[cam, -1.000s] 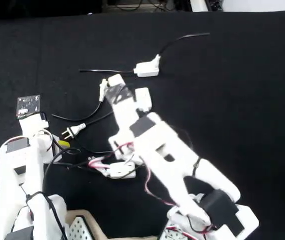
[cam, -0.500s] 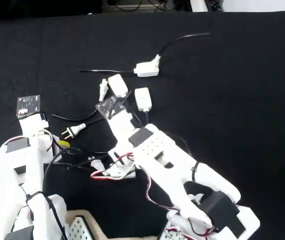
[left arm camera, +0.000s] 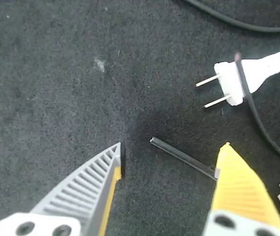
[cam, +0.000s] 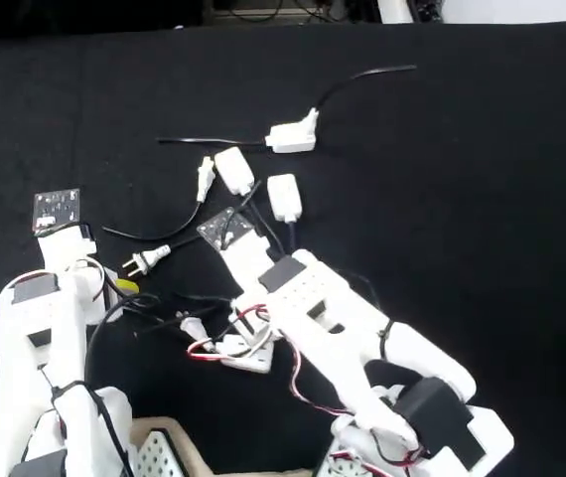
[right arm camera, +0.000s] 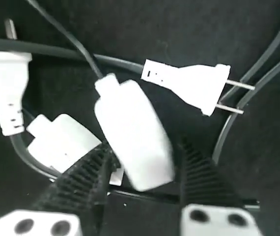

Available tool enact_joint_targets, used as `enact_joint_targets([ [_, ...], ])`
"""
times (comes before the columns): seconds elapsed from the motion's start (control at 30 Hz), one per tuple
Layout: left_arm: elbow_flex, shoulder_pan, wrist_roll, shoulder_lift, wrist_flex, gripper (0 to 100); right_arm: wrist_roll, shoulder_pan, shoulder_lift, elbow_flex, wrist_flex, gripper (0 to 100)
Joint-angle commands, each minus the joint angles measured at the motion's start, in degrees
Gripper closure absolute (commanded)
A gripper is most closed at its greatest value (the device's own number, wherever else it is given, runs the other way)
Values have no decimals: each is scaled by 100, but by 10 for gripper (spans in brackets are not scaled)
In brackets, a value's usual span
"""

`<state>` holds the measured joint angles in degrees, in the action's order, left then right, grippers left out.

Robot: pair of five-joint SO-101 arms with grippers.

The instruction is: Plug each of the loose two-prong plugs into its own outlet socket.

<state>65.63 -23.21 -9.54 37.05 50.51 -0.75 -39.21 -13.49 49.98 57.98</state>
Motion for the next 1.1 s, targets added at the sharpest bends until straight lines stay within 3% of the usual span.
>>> enact_joint_targets([
  [0.0, -13, -40, -53, 79, -70, 697, 26, 88, -40, -488, 26, 897],
  [0.17, -13, -40, -53, 79, -70, 697, 26, 62, -136, -927, -9, 988],
  [0.37, -13, -40, -53, 79, -70, 697, 132, 70, -1103, -1332, -62, 986],
  [0.53, -13, -40, -53, 79, -70, 697, 1415, 88, -1675, -1033, -642, 986],
  [0.77, -13, -40, -53, 79, -70, 697, 3358, 88, -1385, 787, -3341, 986],
  [1.07, -13, -40, -53, 79, -70, 697, 3516, 466, 224, 505, -4070, 981],
])
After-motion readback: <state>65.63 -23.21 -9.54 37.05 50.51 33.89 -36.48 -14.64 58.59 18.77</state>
